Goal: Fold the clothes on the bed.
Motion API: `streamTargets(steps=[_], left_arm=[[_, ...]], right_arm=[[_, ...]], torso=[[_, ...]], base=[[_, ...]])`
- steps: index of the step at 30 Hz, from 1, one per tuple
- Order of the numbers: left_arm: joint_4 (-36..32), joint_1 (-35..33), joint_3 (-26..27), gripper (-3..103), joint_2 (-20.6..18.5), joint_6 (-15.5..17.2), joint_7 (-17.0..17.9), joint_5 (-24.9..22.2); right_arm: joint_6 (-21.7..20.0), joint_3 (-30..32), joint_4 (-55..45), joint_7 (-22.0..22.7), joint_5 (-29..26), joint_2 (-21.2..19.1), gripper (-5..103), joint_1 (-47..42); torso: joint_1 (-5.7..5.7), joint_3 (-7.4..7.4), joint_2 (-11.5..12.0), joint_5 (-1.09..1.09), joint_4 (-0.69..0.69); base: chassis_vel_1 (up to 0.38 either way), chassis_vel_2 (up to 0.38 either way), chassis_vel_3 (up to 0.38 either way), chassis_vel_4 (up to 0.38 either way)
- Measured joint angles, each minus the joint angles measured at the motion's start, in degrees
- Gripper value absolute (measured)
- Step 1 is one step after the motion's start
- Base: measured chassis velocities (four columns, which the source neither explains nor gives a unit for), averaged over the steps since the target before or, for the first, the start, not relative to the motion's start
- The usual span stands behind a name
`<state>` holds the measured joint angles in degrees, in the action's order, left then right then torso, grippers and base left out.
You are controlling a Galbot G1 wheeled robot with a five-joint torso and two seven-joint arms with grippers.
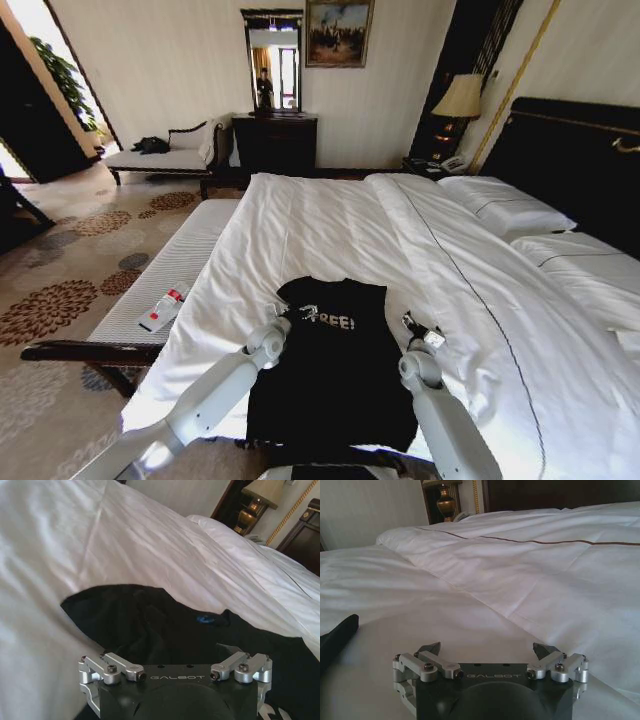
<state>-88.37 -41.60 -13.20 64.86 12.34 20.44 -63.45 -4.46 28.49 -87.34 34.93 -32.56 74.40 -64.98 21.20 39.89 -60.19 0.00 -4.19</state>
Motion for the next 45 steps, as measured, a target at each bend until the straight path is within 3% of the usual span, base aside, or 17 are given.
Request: streamTargets(steps=[7, 10, 17, 26, 32, 34, 35, 39, 45], left_arm=[[-0.2, 0.0, 3.2, 100, -0.8, 0.1, 0.0, -0.1], [0.9, 0.2, 8.4, 100, 0.3, 0.3, 0.1, -0.5], [1.9, -2.6, 14.9, 100, 1.4, 1.8, 1.3, -4.5], [10.3, -0.8, 15.4, 102, 7.1, 1.0, 0.6, -5.1], [16.0, 1.9, 15.0, 93, 10.2, -0.3, -0.4, -5.5], [18.0, 2.6, 14.9, 83, 10.9, -1.2, -1.1, -5.5], [18.0, 2.6, 14.9, 83, 10.9, -1.2, -1.1, -5.5], [19.8, 3.7, 14.6, 62, 12.4, -2.0, -2.0, -5.6], [20.1, 4.0, 14.3, 45, 13.3, -2.1, -2.1, -5.6]], right_arm=[[0.2, -0.4, 0.6, 0.0, 0.0, 0.0, 100, 0.4], [0.3, -0.5, 0.7, 0.0, 0.0, 0.0, 100, 0.5], [0.4, -0.6, 0.7, -0.1, 0.0, 0.0, 100, 0.6], [0.4, -1.9, 1.1, -0.1, 0.0, 0.4, 100, 1.5], [0.3, -1.8, 0.8, 0.1, -0.1, 0.3, 100, 1.5], [0.3, -1.5, 0.9, 0.1, -0.3, 0.1, 100, 1.4], [0.3, -1.5, 0.9, 0.1, -0.3, 0.1, 100, 1.4], [0.3, -1.1, 1.4, 0.1, -0.6, -0.2, 100, 1.3], [0.4, -1.1, 1.9, 0.1, -0.7, -0.2, 100, 1.4]], torso=[[0.0, 0.0, 0.0, 0.0, 0.0], [0.0, 0.0, 0.0, 0.0, 0.0], [0.0, 0.0, 0.0, 0.0, 0.0], [0.0, 0.0, 0.0, 0.0, -0.01], [0.0, 0.0, 0.0, 0.02, 0.0], [0.0, 0.0, 0.0, 0.01, 0.01], [0.0, 0.0, 0.0, 0.01, 0.01], [0.0, 0.0, 0.0, 0.01, 0.01], [0.0, 0.0, 0.0, -0.01, -0.01]], base=[[0.0, 0.0, 0.0, 0.0], [0.0, 0.0, 0.0, 0.0], [0.0, 0.0, 0.0, 0.0], [0.0, 0.0, 0.0, 0.0], [0.0, 0.0, 0.0, 0.0], [0.0, 0.0, 0.0, 0.0], [0.0, 0.0, 0.0, 0.0], [0.0, 0.0, 0.0, 0.0], [0.0, 0.0, 0.0, 0.0]])
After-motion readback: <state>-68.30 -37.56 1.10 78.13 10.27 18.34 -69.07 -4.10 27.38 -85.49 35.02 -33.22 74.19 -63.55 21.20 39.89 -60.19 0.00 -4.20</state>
